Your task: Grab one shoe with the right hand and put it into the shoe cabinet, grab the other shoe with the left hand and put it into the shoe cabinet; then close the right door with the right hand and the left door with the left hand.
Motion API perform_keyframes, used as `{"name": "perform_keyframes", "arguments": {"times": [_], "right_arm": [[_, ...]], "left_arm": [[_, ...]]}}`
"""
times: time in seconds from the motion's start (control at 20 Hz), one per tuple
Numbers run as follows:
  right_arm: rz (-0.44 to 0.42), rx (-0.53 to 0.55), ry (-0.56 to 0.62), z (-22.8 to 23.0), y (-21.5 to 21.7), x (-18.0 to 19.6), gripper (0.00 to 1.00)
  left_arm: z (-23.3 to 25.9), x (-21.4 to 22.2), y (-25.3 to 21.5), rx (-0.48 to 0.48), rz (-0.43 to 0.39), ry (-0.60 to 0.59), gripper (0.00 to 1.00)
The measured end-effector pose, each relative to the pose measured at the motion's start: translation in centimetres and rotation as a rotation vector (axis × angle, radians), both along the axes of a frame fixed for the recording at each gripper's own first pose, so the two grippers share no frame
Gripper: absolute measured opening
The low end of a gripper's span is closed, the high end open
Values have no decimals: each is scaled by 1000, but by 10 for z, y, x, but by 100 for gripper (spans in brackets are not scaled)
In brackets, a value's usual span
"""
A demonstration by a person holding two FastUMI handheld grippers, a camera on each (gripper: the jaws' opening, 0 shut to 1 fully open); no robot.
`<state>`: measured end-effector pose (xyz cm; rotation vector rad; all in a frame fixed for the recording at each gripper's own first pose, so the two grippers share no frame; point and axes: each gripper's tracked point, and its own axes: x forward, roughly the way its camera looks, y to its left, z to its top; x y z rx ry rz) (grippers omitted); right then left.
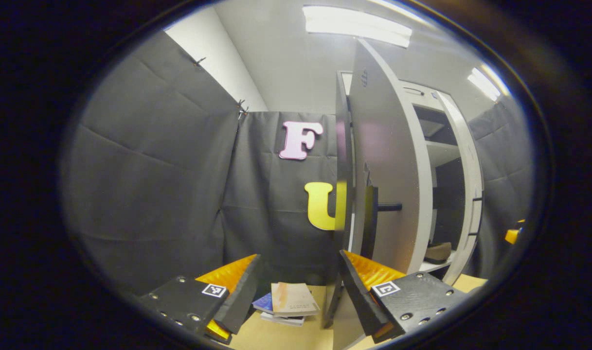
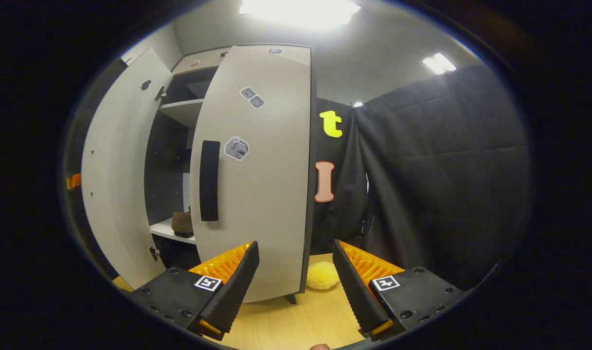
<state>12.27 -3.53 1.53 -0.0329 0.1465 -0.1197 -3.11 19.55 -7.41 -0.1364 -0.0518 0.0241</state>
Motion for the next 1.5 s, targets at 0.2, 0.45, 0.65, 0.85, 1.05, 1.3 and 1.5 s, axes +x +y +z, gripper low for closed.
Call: {"name": "perform_keyframes", "arguments": {"times": [0.2, 0.45, 0.65, 0.85, 1.05, 1.3, 1.5], "right_arm": [[15, 8, 7, -3, -17, 1, 96], [32, 10, 21, -7, -36, -2, 96], [30, 11, 23, -9, -50, -7, 96], [39, 16, 29, -12, -56, -8, 96], [43, 5, 31, -14, -64, -13, 96], [53, 30, 36, -16, -71, -15, 96], [89, 38, 22, -12, -66, -13, 96]], "left_arm": [[9, -10, -39, 8, -20, -8, 92], [13, -12, -78, 6, -27, -18, 92], [14, -4, -104, 1, -57, -13, 92], [15, 6, -142, -24, -106, -18, 92], [13, 23, -194, -20, -168, -25, 86], [11, 37, -229, 47, -161, -36, 97], [8, 27, -231, 57, -165, -19, 92]]}}
